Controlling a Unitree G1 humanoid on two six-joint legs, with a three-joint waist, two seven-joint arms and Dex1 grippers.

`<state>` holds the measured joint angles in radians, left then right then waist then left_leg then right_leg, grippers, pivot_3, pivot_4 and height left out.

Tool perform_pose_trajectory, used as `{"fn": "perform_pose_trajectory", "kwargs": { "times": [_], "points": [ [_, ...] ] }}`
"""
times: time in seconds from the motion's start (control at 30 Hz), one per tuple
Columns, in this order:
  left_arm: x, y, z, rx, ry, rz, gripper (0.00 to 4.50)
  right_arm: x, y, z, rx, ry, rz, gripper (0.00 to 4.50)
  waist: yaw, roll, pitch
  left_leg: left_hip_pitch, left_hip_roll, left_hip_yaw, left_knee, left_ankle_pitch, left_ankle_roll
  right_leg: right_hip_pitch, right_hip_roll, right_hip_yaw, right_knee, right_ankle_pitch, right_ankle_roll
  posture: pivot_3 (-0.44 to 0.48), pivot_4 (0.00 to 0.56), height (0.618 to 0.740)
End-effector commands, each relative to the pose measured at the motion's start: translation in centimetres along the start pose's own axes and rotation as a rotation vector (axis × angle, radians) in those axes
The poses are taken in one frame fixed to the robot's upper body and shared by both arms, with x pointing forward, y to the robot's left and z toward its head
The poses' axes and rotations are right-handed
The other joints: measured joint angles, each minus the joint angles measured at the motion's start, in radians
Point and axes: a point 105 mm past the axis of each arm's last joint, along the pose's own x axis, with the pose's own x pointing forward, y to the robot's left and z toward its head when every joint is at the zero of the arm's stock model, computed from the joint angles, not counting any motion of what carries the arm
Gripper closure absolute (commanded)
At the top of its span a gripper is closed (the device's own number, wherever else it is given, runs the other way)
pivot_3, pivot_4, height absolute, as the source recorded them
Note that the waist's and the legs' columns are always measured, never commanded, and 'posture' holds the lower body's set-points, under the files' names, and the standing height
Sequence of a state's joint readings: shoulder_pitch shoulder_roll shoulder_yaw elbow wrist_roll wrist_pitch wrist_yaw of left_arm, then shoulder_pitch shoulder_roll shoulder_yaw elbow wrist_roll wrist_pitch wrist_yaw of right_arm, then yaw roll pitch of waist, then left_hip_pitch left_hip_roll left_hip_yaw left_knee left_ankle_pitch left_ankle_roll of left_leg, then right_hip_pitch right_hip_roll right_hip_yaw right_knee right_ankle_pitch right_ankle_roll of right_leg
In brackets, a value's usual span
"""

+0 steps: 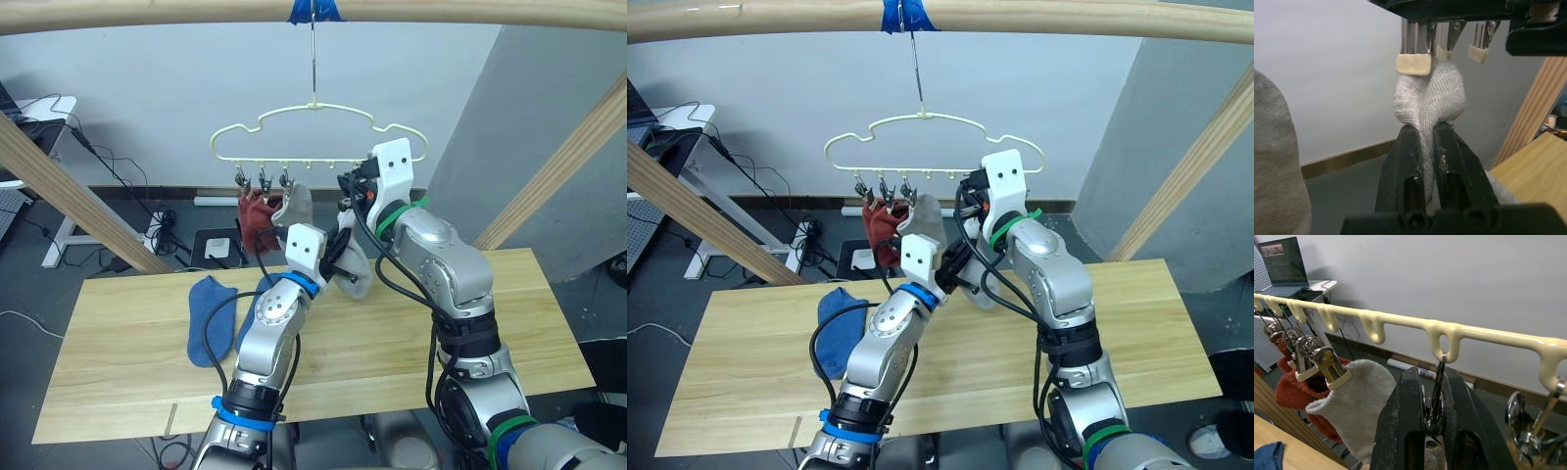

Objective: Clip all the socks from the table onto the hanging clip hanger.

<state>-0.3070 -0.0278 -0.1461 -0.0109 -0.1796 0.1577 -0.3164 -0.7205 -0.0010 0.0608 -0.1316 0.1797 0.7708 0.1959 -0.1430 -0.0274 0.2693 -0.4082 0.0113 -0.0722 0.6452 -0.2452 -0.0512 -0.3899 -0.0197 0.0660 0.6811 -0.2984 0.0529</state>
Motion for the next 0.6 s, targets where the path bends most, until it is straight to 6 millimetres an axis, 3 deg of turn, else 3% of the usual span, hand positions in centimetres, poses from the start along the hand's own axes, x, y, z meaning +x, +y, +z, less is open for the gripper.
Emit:
{"fn": "perform_pose_trajectory", "kwargs": {
  "times": [0.03,0.27,0.6],
  "points": [
    [0.1,-0.6,1.2,-0.032,-0.045,-0.005,4.5,-0.3,0.5,1.8,-0.01,-0.069,0.017,4.39,0.0,0.0,0.0,0.0,0.0,0.0,0.0,0.0,0.0,0.0,0.0,0.0,0.0,0.0,0.0,-0.206,0.26,0.74],
    [0.2,-0.5,1.1,-0.072,-0.036,0.015,4.5,-0.3,0.6,1.7,-0.011,-0.067,0.019,4.39,0.0,0.0,0.0,0.0,0.0,0.0,0.0,0.0,0.0,0.0,0.0,0.0,0.0,0.0,0.0,-0.206,0.26,0.74],
    [1.1,-0.7,2.4,-0.062,-0.074,0.013,4.5,-0.3,0.7,1.5,-0.01,-0.056,0.024,4.39,0.0,0.0,0.0,0.0,0.0,0.0,0.0,0.0,0.0,0.0,0.0,0.0,0.0,0.0,0.0,-0.206,0.26,0.74]
  ]
}}
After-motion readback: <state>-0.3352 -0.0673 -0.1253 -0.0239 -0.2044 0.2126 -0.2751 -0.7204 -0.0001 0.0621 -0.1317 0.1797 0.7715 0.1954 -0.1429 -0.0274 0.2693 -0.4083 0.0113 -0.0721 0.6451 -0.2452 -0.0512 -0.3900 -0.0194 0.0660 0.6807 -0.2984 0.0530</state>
